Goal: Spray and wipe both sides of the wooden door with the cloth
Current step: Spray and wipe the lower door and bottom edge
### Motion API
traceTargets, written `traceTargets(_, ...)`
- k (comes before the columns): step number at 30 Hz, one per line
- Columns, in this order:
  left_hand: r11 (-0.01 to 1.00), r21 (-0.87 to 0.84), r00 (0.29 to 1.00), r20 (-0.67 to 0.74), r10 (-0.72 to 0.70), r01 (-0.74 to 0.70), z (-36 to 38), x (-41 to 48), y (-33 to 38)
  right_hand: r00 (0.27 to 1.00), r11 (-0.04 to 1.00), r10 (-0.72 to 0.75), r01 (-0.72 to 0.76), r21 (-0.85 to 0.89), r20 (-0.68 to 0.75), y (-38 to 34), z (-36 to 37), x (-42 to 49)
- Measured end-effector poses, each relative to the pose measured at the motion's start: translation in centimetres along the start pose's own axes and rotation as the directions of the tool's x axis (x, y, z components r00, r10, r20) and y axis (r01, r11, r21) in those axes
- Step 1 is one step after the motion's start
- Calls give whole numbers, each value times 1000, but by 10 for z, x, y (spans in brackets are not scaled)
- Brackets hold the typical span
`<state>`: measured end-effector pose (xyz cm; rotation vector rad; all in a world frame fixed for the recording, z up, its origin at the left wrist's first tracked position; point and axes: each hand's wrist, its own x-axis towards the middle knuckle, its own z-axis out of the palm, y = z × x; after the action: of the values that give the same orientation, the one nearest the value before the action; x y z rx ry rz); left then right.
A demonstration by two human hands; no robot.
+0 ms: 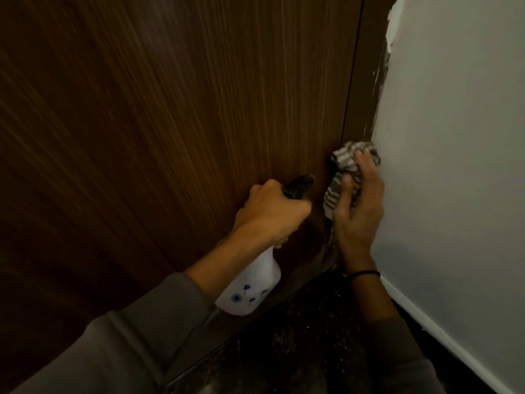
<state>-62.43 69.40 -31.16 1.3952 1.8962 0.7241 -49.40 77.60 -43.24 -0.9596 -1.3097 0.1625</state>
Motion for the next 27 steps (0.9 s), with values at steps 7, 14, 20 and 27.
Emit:
traceTargets(7, 1000, 4, 1000, 10, 0, 0, -2, -2, -2, 961, 970, 244, -241, -37, 130, 67, 16, -78)
traceTargets(14, 999, -48, 999, 44, -13, 15, -4, -7, 2, 912, 914, 399, -404, 41, 92, 59, 10, -94)
traceTargets(20, 993, -110, 995, 95, -28, 38, -6, -20, -6, 845, 844, 534, -535, 43, 31, 53, 5, -96)
traceTargets(27, 998, -61, 984, 178, 7, 4, 4, -39, -31, 309, 373, 904, -908, -191, 296, 81, -2, -131)
